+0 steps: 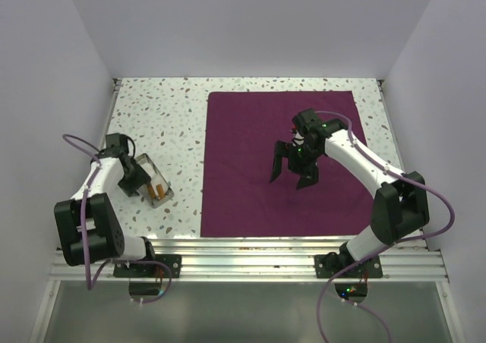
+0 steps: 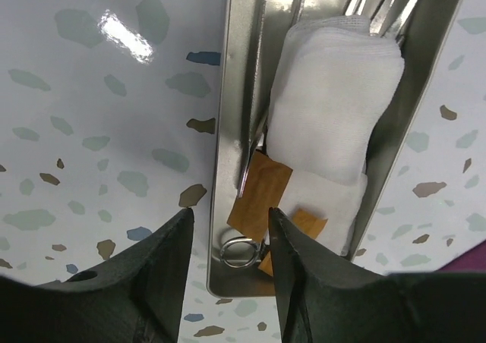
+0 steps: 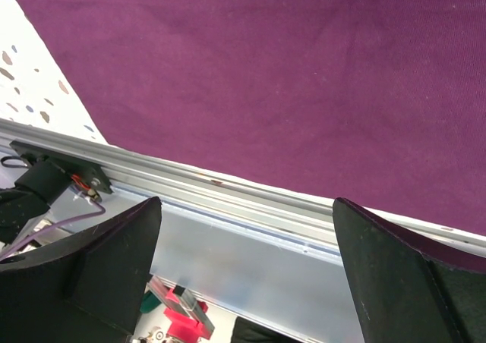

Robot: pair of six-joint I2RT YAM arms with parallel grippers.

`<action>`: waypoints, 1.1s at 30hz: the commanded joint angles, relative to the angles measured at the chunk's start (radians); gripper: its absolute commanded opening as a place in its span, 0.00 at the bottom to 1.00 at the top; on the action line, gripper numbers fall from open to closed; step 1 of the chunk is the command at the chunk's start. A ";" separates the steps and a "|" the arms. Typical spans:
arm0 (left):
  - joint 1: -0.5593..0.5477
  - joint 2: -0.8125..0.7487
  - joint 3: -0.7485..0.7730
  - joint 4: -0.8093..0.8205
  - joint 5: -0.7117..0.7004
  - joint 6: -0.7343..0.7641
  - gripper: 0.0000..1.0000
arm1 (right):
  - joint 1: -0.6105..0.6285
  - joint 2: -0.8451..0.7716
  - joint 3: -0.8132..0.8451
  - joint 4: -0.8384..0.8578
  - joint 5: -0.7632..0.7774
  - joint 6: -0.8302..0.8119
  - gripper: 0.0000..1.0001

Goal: Prepare the surgical pack

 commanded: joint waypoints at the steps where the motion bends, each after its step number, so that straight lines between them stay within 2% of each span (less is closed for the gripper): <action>1: 0.010 0.025 0.041 0.028 -0.048 0.030 0.48 | -0.001 -0.001 0.019 0.007 -0.032 -0.023 0.99; 4: 0.011 0.061 0.039 0.031 -0.050 0.037 0.47 | -0.008 0.005 0.014 0.009 -0.034 -0.024 0.99; 8: 0.013 0.090 0.030 0.052 -0.055 0.050 0.38 | -0.021 0.009 0.016 0.010 -0.035 -0.027 0.99; 11: 0.016 0.124 0.035 0.056 -0.045 0.055 0.23 | -0.028 0.013 0.017 0.007 -0.032 -0.029 0.99; 14: 0.016 0.137 0.035 0.071 -0.042 0.052 0.17 | -0.031 0.016 0.019 0.006 -0.031 -0.030 0.99; 19: 0.017 0.174 0.046 0.079 -0.044 0.066 0.15 | -0.034 0.021 0.010 0.012 -0.032 -0.029 0.99; 22: 0.019 0.182 0.052 0.076 -0.036 0.081 0.00 | -0.034 0.024 0.013 0.015 -0.029 -0.030 0.99; 33: 0.019 0.064 0.102 0.000 -0.032 0.122 0.00 | -0.034 0.035 0.031 0.018 -0.029 -0.038 0.99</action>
